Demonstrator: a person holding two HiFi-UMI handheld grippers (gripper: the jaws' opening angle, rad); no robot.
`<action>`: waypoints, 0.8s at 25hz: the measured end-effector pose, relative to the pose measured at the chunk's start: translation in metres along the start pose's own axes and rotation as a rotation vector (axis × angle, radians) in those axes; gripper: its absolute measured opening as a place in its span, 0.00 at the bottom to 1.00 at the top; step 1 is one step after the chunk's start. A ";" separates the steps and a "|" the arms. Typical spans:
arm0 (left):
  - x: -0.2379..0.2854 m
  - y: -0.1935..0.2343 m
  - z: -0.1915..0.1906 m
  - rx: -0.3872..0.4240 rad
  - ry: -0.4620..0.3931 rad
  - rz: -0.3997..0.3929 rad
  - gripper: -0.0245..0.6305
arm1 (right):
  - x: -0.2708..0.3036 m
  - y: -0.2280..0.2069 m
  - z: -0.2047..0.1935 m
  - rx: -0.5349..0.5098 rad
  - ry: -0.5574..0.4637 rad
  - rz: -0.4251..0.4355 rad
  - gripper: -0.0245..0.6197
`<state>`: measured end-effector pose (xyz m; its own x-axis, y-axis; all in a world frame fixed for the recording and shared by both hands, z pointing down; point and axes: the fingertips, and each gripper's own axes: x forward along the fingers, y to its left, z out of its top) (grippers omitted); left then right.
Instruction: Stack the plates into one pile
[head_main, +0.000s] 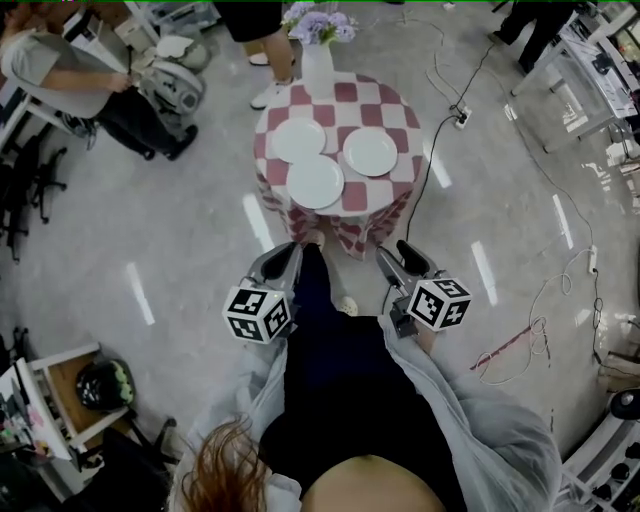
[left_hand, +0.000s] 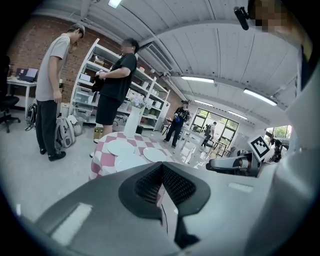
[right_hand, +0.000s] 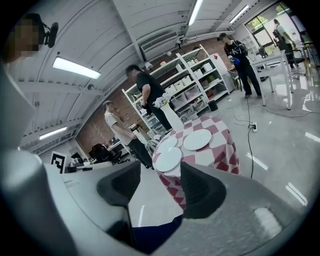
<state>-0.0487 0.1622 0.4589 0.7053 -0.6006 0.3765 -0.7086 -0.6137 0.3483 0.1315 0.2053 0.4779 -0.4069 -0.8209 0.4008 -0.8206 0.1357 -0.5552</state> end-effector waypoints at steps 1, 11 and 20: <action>0.007 0.003 0.004 -0.004 0.004 -0.007 0.07 | 0.005 -0.003 0.004 0.008 0.000 -0.004 0.42; 0.082 0.054 0.088 0.021 0.012 -0.091 0.07 | 0.075 -0.021 0.084 0.073 -0.086 -0.054 0.42; 0.133 0.099 0.135 0.109 0.064 -0.183 0.07 | 0.127 -0.027 0.115 0.142 -0.158 -0.124 0.42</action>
<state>-0.0218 -0.0475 0.4276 0.8165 -0.4425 0.3708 -0.5600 -0.7633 0.3222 0.1483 0.0333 0.4597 -0.2294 -0.9044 0.3598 -0.7911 -0.0422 -0.6103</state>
